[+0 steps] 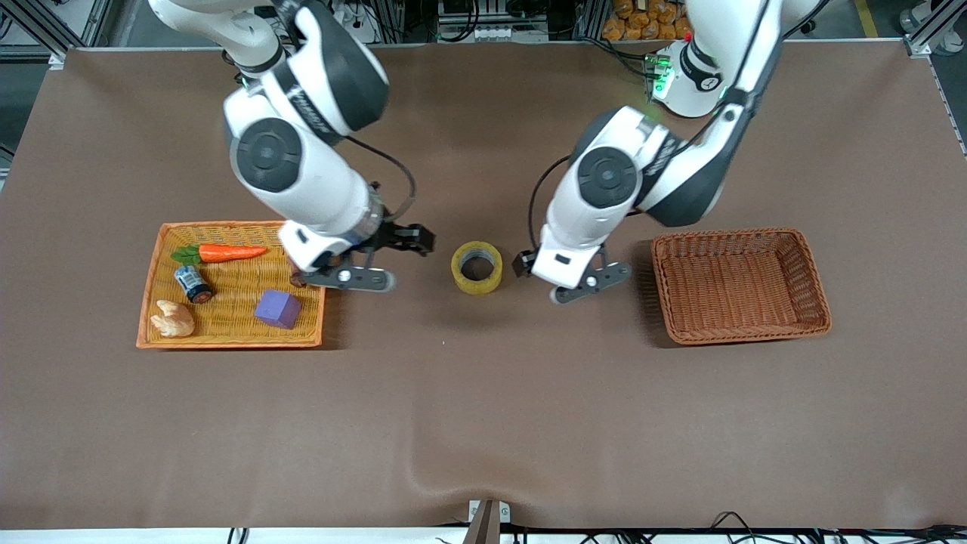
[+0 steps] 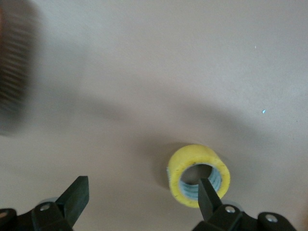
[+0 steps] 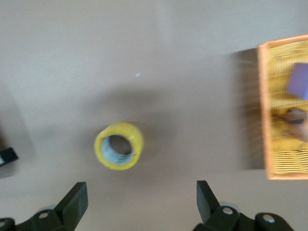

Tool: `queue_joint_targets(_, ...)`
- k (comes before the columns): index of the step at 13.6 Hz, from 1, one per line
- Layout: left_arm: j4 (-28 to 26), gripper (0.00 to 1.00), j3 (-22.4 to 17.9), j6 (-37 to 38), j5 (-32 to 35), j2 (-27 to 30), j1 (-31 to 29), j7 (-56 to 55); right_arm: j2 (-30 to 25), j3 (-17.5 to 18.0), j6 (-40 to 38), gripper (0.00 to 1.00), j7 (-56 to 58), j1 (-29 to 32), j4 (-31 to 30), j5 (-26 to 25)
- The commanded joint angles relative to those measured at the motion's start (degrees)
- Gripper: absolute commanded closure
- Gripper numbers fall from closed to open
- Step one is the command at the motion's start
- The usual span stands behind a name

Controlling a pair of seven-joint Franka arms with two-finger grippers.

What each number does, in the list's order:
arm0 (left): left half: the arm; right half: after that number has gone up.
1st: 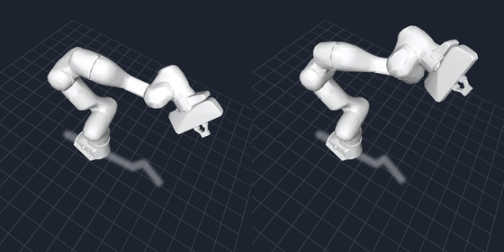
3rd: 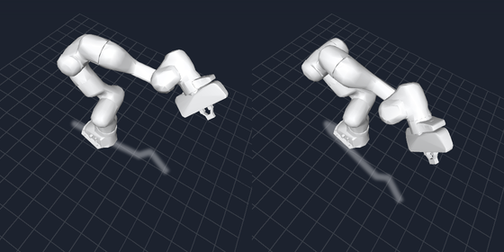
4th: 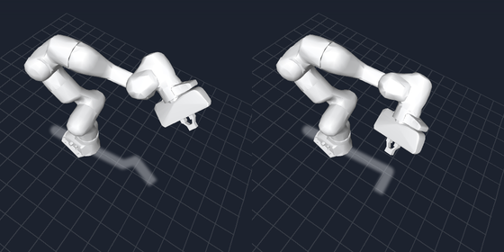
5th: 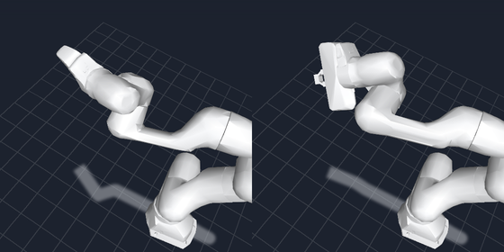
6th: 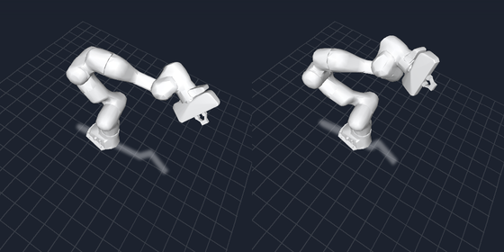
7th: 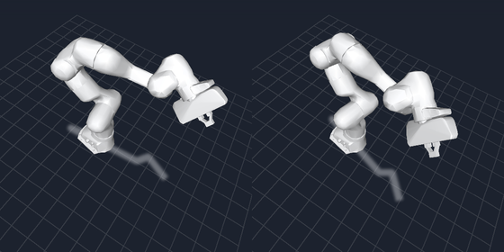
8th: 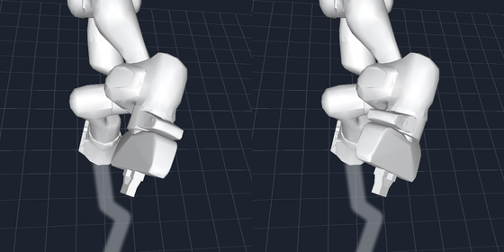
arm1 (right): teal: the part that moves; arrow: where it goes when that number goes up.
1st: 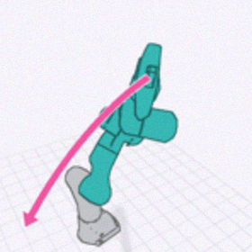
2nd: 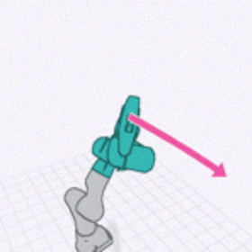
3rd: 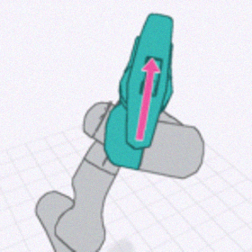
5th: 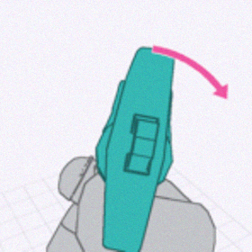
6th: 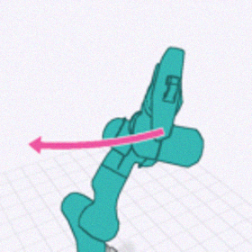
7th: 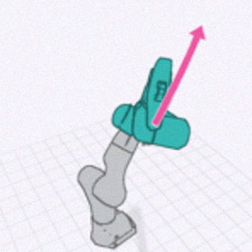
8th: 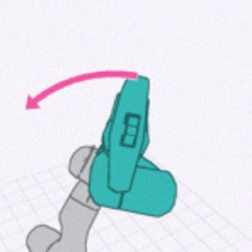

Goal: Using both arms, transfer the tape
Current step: 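Grasp the tape with the left gripper while the right gripper withdraws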

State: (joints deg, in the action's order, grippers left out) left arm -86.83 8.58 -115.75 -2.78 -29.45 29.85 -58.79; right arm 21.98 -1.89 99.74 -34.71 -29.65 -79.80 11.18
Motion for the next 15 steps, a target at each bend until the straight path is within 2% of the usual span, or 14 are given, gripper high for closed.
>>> queue_joint_targets(1, 1.1, 0.0, -0.9, -3.9, -0.1, -4.9, 3.9, -3.8, -7.6, 0.8, 1.2, 0.0, 4.7, 5.0, -9.1, -1.0)
queue_joint_targets(5, 0.4, 0.0, -0.8, -6.7, 6.2, -9.2, 7.4, -10.0, -13.5, 0.8, 0.1, 0.0, 12.9, 12.6, -13.1, -1.9)
queue_joint_targets(8, 0.3, 0.0, -0.8, -10.2, 6.2, -12.3, 8.5, -10.5, -14.7, 0.7, -2.5, 0.0, 19.5, 17.2, -13.1, -3.9)
queue_joint_targets(10, 0.3, 0.01, -0.9, -12.5, 6.3, -14.3, 9.6, -11.4, -16.3, 0.0, -2.7, 0.0, 21.9, 17.9, -13.1, -8.6)
queue_joint_targets(13, 0.1, 0.24, -1.2, -12.6, 6.4, -14.8, 10.5, -11.7, -18.0, -1.6, -3.3, 0.0, 26.0, 20.9, -13.1, -8.9)
queue_joint_targets(15, -0.2, 0.48, -1.1, -12.7, 6.4, -14.9, 10.5, -11.5, -18.7, -3.3, -4.0, 0.0, 26.8, 21.5, -12.5, -9.0)
